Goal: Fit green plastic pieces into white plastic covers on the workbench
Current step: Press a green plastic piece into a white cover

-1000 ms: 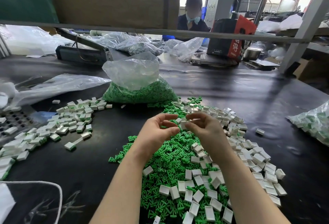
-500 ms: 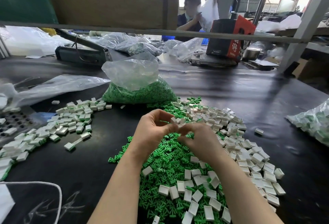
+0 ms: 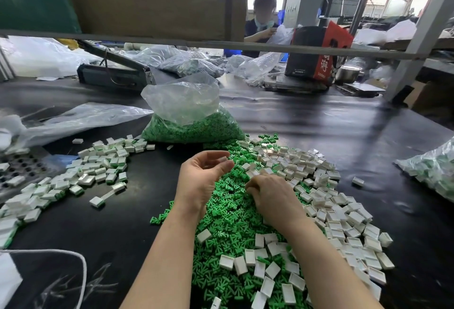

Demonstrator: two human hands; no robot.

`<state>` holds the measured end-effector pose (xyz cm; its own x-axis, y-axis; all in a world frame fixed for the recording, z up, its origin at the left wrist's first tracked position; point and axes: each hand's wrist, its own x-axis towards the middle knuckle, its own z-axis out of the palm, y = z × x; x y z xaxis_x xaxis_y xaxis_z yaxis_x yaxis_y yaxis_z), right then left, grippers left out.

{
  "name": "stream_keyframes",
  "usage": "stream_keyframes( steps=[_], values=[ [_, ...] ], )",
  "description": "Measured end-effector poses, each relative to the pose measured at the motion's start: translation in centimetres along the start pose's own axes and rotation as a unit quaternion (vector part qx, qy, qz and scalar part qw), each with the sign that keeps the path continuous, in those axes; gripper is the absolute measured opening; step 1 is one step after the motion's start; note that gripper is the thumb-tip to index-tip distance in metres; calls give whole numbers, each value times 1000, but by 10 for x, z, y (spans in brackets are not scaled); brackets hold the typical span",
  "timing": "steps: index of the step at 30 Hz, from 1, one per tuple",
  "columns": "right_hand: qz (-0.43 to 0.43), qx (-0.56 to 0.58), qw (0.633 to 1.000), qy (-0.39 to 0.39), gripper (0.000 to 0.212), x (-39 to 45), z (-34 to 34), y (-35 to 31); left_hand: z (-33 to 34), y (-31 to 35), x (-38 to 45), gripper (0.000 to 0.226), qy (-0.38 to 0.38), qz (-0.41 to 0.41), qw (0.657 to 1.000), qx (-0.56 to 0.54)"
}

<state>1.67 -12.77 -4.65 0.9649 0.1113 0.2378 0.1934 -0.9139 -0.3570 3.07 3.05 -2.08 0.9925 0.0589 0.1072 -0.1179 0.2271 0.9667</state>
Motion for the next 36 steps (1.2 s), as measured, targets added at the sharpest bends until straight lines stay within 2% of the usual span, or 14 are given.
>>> stream_keyframes(
  steps=[4,6,9,11,15,23,29,36],
  values=[
    [34,125,990,62,15,1,-3,0,1,0,-1,19,6,-36,999,-30],
    [60,270,957,93,11,1,-10,-3,1,1,-2,23,-3,-56,997,-57],
    [91,450,882,104,14,0,-19,-7,0,3,-3,28,-7,-83,992,-92],
    [94,515,846,98,15,-1,-23,-10,1,4,-4,32,-5,-94,991,-95],
    [95,577,807,87,15,-1,-27,-14,3,6,-6,29,-17,-106,990,-91],
    [72,581,805,97,11,-1,-27,-14,5,10,-10,28,-42,-100,992,-65],
    [52,547,825,131,6,-1,-26,-13,5,10,-11,20,-53,-92,993,-47],
    [36,523,840,138,5,-1,-26,-14,4,11,-12,31,-47,-69,996,-21]
  ],
)
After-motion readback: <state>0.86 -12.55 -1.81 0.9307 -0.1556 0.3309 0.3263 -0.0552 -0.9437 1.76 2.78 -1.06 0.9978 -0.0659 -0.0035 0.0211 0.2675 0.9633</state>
